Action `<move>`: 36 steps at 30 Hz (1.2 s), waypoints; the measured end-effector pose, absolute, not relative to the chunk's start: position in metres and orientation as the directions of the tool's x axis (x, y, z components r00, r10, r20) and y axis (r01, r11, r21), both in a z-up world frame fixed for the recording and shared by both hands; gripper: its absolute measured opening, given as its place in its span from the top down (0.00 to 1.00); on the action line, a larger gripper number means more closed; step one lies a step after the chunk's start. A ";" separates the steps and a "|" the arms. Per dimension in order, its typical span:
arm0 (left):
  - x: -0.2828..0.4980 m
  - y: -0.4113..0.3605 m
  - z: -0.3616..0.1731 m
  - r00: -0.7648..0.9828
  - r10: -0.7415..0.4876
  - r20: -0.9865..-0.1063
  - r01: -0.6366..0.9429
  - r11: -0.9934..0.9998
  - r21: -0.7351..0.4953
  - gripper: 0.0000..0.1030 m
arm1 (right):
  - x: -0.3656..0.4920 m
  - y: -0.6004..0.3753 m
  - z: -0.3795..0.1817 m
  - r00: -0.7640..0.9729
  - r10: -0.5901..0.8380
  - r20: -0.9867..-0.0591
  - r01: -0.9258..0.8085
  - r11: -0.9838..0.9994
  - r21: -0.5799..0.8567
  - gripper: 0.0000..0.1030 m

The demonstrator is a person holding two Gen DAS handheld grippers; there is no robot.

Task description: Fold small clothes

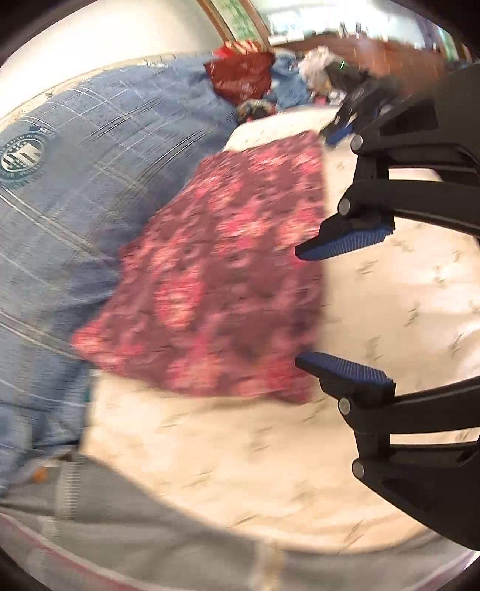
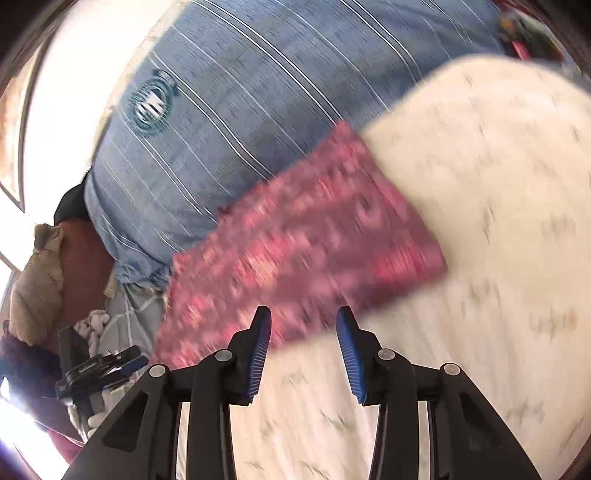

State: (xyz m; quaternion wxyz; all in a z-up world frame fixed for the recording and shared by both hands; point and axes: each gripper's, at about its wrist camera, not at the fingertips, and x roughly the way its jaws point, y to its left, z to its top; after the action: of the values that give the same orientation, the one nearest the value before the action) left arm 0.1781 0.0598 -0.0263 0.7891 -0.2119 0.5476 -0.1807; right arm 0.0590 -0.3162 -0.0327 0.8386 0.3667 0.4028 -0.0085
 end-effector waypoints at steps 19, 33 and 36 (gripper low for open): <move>0.203 0.080 -0.070 0.295 -0.506 -0.810 -0.162 0.809 -0.564 0.85 | 0.062 -0.361 -0.044 0.776 0.143 -0.615 0.433 0.587 0.684 0.94; 0.200 0.024 0.034 0.488 -0.421 -0.764 0.190 0.906 -0.378 0.35 | 0.047 -0.346 0.000 0.824 0.048 -0.564 0.424 0.608 0.671 0.77; 0.232 0.001 0.024 0.483 -0.327 -0.812 0.181 0.945 -0.273 0.35 | 0.087 -0.317 0.013 0.820 0.075 -0.567 0.340 0.734 0.589 0.77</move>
State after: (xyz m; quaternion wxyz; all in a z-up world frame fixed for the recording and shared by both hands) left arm 0.2324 0.0010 0.0236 0.8578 -0.0754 0.4863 -0.1480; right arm 0.0872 -0.3173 0.0132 0.8846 0.3573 0.2904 -0.0747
